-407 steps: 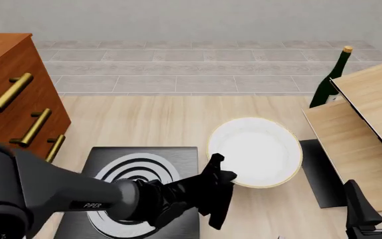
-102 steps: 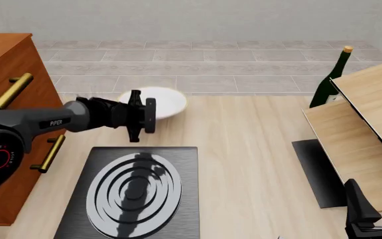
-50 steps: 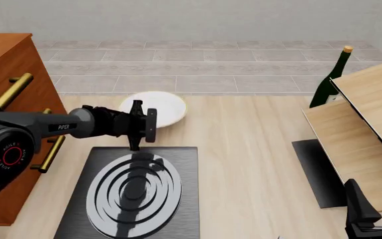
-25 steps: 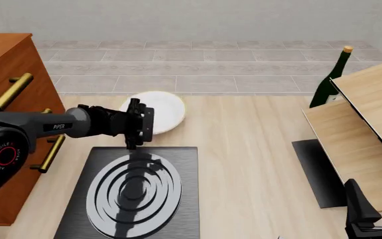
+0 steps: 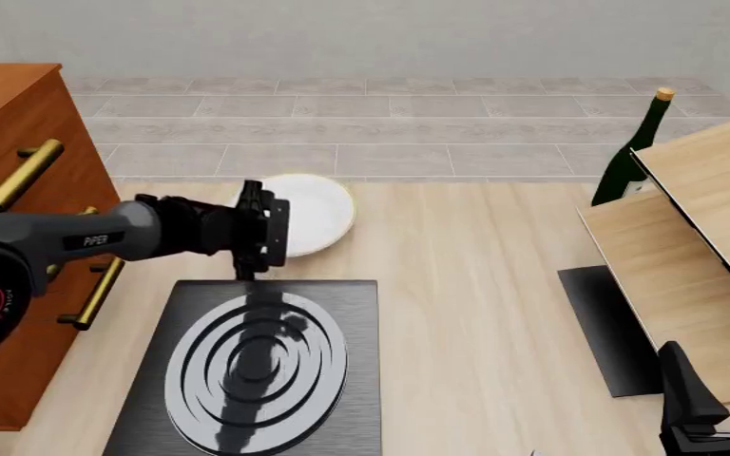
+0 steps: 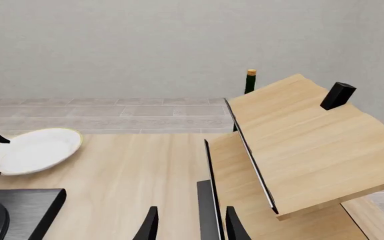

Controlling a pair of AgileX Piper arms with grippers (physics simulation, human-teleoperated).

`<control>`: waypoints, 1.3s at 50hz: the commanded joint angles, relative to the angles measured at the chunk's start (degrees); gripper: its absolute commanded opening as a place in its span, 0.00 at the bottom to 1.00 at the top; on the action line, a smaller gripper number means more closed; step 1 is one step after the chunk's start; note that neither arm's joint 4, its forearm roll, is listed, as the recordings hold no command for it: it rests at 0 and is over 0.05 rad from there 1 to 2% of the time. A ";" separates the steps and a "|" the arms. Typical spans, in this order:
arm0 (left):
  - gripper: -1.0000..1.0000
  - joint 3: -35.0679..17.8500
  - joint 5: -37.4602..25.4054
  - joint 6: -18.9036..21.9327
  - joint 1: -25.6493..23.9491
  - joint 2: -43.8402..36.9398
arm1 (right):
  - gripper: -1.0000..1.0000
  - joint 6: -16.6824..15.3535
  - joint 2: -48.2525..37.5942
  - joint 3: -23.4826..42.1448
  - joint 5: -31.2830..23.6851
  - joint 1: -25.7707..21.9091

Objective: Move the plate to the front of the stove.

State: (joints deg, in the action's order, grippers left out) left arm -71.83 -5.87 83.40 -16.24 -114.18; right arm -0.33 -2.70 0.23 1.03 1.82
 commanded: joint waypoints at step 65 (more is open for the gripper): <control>1.00 -4.83 1.23 -3.15 -3.17 9.49 | 1.00 0.29 0.10 0.00 -0.05 -0.03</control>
State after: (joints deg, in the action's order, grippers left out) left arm -76.38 -4.61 80.68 -18.59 -105.86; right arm -0.04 -2.61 0.22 0.98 1.78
